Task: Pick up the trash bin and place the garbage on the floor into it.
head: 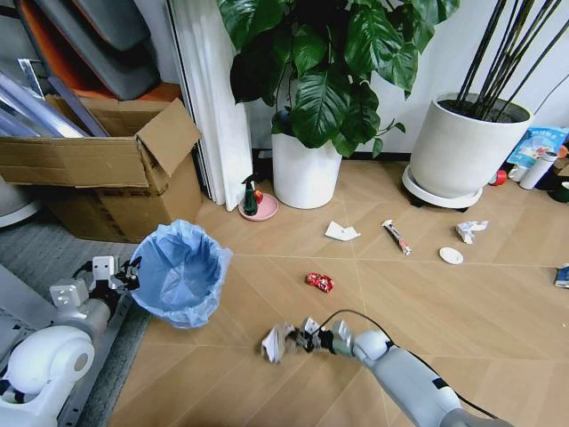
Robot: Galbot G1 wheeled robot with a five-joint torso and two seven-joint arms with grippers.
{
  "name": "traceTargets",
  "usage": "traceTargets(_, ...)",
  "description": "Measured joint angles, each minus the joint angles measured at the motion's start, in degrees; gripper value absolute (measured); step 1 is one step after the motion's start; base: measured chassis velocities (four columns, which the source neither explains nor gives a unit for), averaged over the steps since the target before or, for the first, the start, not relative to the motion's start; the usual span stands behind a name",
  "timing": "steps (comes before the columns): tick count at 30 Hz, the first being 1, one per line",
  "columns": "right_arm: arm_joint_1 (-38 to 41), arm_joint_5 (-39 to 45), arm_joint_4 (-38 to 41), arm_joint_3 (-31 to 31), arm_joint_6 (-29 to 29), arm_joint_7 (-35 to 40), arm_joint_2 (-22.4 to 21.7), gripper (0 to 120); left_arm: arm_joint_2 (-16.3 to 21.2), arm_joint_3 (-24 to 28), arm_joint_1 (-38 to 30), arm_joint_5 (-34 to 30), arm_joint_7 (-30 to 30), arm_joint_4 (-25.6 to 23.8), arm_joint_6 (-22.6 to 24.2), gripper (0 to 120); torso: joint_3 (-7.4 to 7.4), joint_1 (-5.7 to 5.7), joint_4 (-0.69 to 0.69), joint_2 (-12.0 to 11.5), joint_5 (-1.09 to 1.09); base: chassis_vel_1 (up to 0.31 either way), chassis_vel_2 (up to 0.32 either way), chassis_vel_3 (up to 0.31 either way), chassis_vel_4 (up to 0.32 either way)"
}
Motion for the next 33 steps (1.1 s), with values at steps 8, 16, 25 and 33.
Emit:
traceTargets(8,3.32,8.88,18.89,5.23,-0.20,0.28,-12.92,0,6.14,8.14,-2.75,-3.76,-0.96,0.08,0.37,0,0.00,0.00,-0.06,0.00,-0.03,0.000,0.000,0.000,0.000)
traceTargets(16,14.32,12.93,27.06,-3.38,0.19,0.28,-19.99,0,9.64,11.07,-3.75,-8.01,-1.56,-1.16,0.64,0,0.00,0.00,-0.02,0.00,-0.01,0.000,0.000,0.000,0.000)
traceTargets(25,30.02,6.86,24.63,-17.04,4.36,-2.65,-15.65,0,10.41,12.49,-3.50,-13.60,-1.61,-2.14,0.47,0,0.00,0.00,-0.02,0.00,-0.03,0.000,0.000,0.000,0.000)
traceTargets(33,37.45,-11.08,21.62,-21.62,14.05,-7.98,-6.54,0,10.42,12.19,-3.92,-14.26,-1.85,-2.72,0.54,0,0.00,0.00,0.00,0.00,-0.04,0.000,0.000,0.000,0.000)
